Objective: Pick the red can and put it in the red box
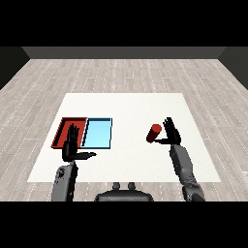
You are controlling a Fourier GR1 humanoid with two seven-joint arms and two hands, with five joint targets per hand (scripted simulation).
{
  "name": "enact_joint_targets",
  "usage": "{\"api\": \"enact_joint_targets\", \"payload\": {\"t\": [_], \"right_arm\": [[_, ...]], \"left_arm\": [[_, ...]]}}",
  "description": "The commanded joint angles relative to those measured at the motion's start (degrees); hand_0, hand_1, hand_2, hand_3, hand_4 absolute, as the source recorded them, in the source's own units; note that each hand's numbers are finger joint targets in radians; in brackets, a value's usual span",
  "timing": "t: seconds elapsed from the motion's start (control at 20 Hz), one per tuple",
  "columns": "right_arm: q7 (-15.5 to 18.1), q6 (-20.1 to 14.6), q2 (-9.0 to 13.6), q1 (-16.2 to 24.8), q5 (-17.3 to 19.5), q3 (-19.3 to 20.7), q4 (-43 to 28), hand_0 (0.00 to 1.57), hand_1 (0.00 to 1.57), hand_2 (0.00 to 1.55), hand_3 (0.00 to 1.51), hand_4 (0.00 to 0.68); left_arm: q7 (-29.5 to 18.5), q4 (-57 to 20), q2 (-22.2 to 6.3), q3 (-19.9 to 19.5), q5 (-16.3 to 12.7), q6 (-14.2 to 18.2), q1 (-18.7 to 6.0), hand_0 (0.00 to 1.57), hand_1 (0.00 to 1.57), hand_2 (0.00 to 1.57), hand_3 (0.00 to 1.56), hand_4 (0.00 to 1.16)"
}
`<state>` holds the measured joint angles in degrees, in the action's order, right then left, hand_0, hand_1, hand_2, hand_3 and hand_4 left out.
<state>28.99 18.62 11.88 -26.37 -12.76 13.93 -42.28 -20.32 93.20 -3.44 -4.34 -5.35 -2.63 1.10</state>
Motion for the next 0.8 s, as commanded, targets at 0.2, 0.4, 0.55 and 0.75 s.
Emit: {"api": "enact_joint_targets", "payload": {"t": [0.2,0.4,0.55,0.75], "right_arm": [[2.93,-2.63,-2.15,-4.94,0.48,-0.6,6.5,0.0,0.0,0.0,0.0,0.0],[5.84,0.22,-0.02,-4.59,1.22,-0.61,11.06,0.0,0.0,0.0,0.0,0.0],[-2.2,-3.38,-3.03,-1.12,-1.46,-1.52,-0.03,0.0,0.0,0.0,0.0,0.0],[3.56,-3.89,-3.4,-7.08,0.36,-1.32,8.95,0.0,0.0,0.0,0.0,0.0]], "left_arm": [[-1.51,-1.62,1.19,1.35,2.56,1.43,-0.79,0.0,0.0,0.0,0.0,0.0],[-1.94,-1.17,0.64,0.23,0.5,-0.2,0.22,0.0,0.0,0.0,0.0,0.0],[-2.68,-4.24,-0.11,-1.39,0.2,-0.23,-1.33,0.0,0.0,0.0,0.0,0.0],[-1.36,-0.25,1.12,0.4,0.86,0.77,0.06,0.0,0.0,0.0,0.0,0.0]]}}
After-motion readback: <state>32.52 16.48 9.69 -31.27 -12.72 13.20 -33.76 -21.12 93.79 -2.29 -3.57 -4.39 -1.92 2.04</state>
